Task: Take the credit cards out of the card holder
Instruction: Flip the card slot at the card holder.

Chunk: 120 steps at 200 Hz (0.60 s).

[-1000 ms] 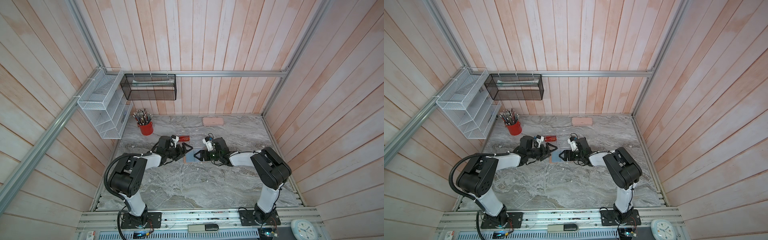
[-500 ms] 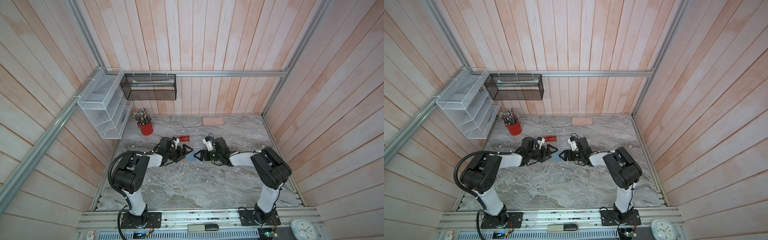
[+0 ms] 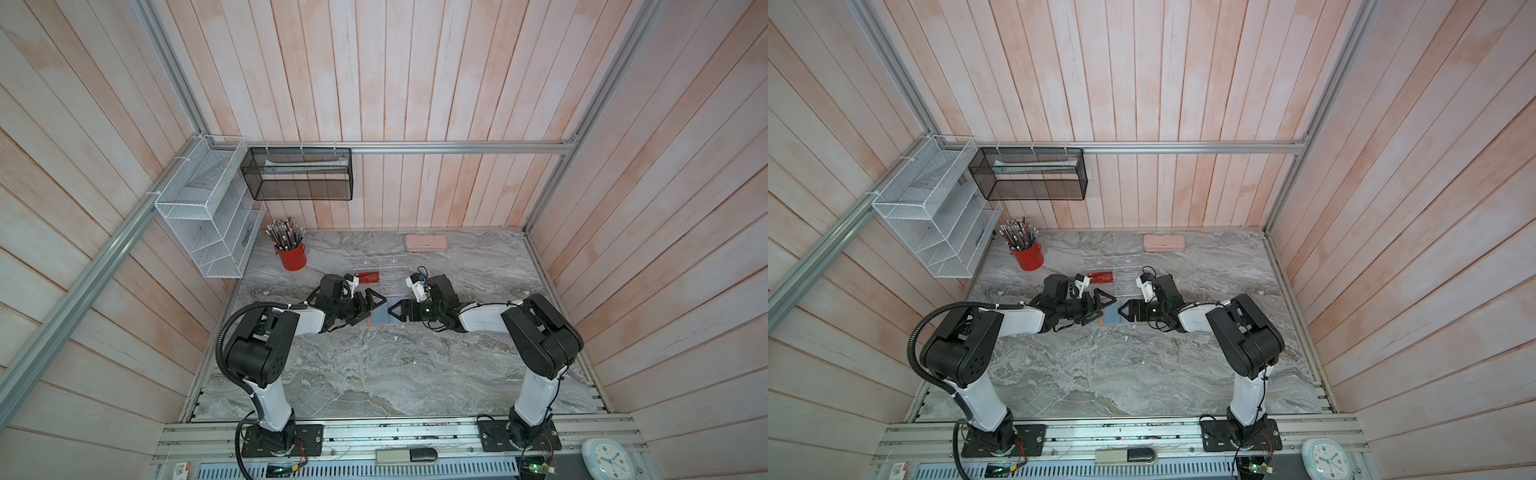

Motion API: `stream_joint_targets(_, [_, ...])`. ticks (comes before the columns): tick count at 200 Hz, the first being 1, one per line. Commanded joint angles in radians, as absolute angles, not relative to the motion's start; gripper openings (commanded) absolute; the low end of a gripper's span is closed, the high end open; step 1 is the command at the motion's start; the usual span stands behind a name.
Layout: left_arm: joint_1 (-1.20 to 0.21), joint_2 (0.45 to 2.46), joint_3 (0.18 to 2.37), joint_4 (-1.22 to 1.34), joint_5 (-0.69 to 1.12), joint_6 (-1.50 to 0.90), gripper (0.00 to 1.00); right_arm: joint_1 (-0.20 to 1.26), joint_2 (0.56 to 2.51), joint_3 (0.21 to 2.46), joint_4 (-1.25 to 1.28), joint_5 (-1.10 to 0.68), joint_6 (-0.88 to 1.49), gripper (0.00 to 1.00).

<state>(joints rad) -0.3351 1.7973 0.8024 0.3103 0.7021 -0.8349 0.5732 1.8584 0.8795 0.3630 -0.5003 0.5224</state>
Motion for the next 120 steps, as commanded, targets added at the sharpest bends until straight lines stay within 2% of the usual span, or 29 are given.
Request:
stream_joint_targets(1, [-0.342,1.779,0.826,0.31,0.716,-0.825,1.0,0.561,1.85,0.861,0.324,-0.5,0.529,0.83])
stream_joint_targets(120, [-0.342,1.738,0.828,0.284,0.721,-0.825,1.0,0.561,1.854,0.851,0.339,-0.501,0.536,0.83])
